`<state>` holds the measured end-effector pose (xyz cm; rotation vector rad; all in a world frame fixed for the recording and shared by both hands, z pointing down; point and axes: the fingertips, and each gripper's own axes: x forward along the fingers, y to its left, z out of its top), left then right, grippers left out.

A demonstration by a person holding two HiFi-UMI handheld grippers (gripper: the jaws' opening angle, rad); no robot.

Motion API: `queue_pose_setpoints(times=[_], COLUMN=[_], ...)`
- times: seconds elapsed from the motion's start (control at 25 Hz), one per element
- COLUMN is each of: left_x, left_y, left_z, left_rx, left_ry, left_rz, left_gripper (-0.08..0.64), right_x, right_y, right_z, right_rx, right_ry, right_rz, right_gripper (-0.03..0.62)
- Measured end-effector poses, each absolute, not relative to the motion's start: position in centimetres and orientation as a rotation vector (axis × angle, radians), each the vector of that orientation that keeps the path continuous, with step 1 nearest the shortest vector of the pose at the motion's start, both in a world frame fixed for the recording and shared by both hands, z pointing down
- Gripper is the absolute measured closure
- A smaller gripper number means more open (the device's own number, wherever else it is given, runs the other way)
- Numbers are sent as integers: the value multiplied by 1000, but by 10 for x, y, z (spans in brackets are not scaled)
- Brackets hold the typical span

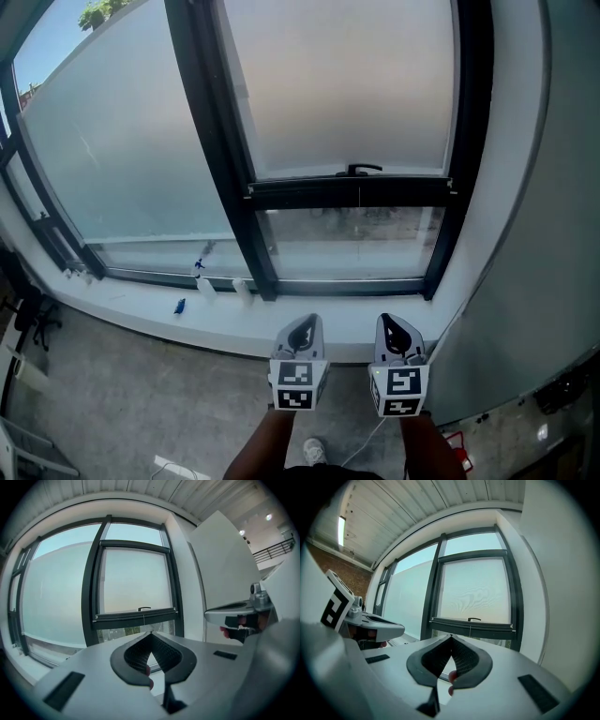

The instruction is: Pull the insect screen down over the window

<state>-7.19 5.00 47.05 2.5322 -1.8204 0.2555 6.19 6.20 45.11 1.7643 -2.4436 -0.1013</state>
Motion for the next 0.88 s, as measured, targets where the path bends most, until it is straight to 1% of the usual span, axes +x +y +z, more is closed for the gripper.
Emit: queue_pose_setpoints(times=[0.52, 0.88], left_x=[-29, -26], left_y=[112, 152], left_z=[483, 481], left_rx=[2513, 2513], left_ry=[-1805, -1830], left_rz=[246, 244], left_gripper=[557, 557], right_x=[106, 105], right_y=[122, 161], right_z=[462, 463], right_rx=[1790, 1798], right_ry=[-2403, -2422], right_rz=[-114, -124], right_gripper=[588, 588])
